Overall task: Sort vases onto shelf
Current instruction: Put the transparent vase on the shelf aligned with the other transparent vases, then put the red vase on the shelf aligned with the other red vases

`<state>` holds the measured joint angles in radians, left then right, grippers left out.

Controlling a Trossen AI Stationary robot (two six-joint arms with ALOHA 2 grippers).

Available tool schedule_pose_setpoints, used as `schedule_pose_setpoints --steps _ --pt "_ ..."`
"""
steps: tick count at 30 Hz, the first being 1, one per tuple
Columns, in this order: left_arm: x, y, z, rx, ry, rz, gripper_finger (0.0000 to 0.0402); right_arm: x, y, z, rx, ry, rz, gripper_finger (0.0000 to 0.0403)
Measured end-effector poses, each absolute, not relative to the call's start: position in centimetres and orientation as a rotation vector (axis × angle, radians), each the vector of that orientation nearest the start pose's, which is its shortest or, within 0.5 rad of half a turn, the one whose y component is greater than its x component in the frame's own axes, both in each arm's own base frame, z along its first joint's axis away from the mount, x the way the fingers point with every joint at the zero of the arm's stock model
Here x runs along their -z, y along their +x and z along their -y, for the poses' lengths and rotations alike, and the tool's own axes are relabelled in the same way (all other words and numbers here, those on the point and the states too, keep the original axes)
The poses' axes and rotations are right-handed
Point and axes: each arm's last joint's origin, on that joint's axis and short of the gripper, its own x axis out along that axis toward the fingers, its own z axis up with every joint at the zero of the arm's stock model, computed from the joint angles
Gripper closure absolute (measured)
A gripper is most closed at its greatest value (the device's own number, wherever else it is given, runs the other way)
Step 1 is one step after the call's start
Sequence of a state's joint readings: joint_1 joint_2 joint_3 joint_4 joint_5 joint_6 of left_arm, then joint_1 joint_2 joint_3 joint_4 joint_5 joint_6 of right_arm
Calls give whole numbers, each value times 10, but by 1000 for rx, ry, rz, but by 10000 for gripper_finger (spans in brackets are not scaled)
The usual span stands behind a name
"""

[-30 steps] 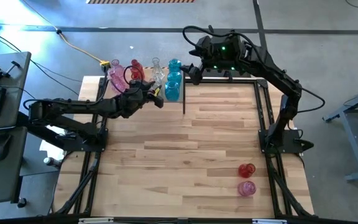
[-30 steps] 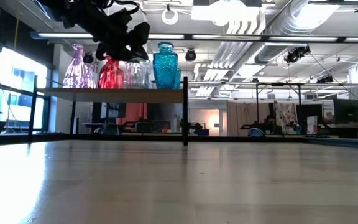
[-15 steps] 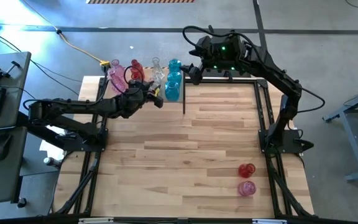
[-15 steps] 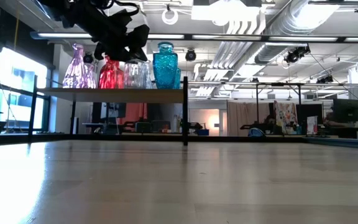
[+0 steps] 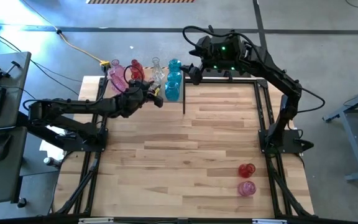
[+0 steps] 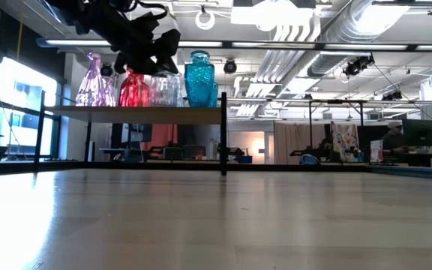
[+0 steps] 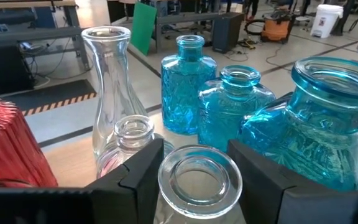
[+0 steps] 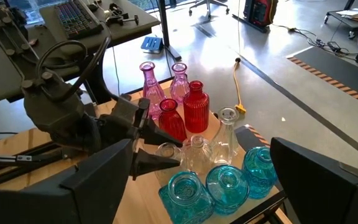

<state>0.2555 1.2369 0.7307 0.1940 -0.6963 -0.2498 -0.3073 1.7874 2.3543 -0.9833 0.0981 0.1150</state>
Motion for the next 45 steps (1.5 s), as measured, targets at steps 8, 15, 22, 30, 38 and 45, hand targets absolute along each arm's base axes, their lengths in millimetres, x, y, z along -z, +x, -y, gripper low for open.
schedule_pose_setpoints --steps 8,15,22,30,38,45 --pt "-259 249 -87 -964 -196 -182 213 -504 323 105 423 156 -394 41" --pt "-259 249 -87 -975 -193 -182 178 -504 323 105 423 156 -394 41" --pt "-263 249 -87 -972 -163 -157 167 -504 323 105 423 156 -394 41" --pt "-267 248 -87 -967 -158 -130 167 -504 323 105 423 156 -394 41" --pt "-285 242 -85 -958 -123 -36 167 -504 323 105 423 156 -394 41" --pt "-311 224 -78 -853 -81 55 167 -504 323 105 423 156 -394 41"
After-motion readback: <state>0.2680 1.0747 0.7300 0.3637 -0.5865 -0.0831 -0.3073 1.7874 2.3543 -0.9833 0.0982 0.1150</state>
